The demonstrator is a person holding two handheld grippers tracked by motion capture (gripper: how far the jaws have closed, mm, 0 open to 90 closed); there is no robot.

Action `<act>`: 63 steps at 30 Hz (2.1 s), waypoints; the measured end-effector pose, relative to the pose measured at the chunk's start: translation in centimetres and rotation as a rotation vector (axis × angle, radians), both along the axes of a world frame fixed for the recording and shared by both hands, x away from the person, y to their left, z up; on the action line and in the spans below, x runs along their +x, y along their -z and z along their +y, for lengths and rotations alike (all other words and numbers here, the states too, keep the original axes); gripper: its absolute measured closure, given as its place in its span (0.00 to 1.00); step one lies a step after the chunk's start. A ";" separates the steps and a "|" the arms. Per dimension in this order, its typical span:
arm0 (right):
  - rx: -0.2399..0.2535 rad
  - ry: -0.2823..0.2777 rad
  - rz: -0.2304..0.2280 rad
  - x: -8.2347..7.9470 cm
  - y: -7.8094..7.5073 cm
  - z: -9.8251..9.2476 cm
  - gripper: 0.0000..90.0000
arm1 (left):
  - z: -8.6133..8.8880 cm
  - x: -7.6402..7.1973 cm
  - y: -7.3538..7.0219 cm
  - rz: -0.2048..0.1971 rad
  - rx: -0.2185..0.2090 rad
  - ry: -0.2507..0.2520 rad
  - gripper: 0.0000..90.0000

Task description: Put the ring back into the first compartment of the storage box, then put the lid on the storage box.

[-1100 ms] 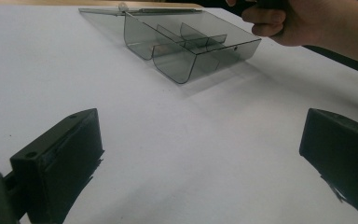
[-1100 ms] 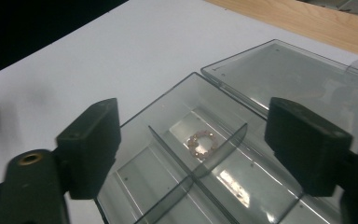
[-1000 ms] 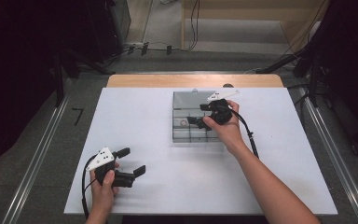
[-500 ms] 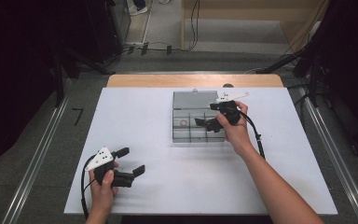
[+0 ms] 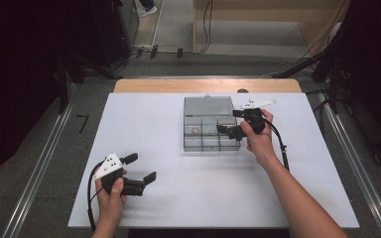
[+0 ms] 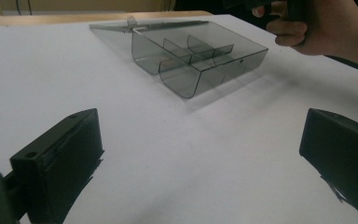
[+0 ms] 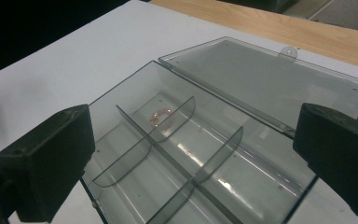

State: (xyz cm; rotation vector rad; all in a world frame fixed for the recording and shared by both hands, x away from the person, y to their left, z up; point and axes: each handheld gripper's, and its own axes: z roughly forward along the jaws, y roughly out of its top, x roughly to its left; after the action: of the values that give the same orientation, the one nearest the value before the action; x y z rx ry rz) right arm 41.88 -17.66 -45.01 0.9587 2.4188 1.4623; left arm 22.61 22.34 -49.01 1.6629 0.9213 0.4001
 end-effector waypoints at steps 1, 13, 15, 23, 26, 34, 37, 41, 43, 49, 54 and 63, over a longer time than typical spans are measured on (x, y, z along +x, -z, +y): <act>0.003 0.004 -0.001 0.0 0.0 -0.2 0.00 | -0.1 0.0 -0.3 -0.006 0.011 -0.002 0.00; 0.008 0.029 -0.011 0.1 0.0 -2.1 0.00 | -1.3 1.0 -2.0 -0.021 0.032 0.005 0.00; 0.007 0.036 -0.011 0.1 -0.1 -2.5 0.00 | -1.5 1.4 -2.2 -0.016 0.022 0.007 0.00; 0.005 0.055 -0.007 0.0 -0.1 -3.6 0.00 | -2.2 3.2 -3.1 -0.020 0.011 0.024 0.00; 0.015 0.058 -0.009 -0.1 -0.3 -3.9 0.00 | -2.5 4.0 -3.4 -0.019 0.003 0.027 0.00; 0.037 0.071 0.001 0.2 -0.1 -4.2 0.00 | -2.7 6.1 -3.9 -0.009 -0.004 0.029 0.00; 0.032 0.068 -0.002 0.2 -0.1 -4.0 0.00 | -2.8 6.8 -4.1 -0.011 -0.005 0.024 0.00; 0.028 0.066 -0.007 0.1 -0.2 -3.9 0.00 | -3.1 7.8 -4.3 -0.013 -0.007 0.026 0.00; 0.033 0.068 -0.006 0.1 -0.3 -3.9 0.00 | -3.2 8.3 -4.3 -0.012 -0.002 0.026 0.00; 0.047 0.076 -0.003 0.2 -0.5 -4.3 0.00 | -3.5 9.7 -4.5 -0.010 -0.003 0.016 0.00; 0.044 0.079 -0.004 0.3 -0.4 -4.2 0.00 | -4.0 10.7 -4.5 -0.003 0.008 0.024 0.00; 0.077 0.076 0.010 0.6 -0.9 -3.7 0.00 | -4.9 13.0 -4.3 0.024 -0.018 0.032 0.00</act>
State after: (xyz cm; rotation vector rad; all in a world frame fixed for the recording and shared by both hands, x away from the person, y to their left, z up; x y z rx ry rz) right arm 42.46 -21.37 -44.07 1.0634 2.3207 1.5380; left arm 35.57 17.42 -44.67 1.6674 0.9121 0.3496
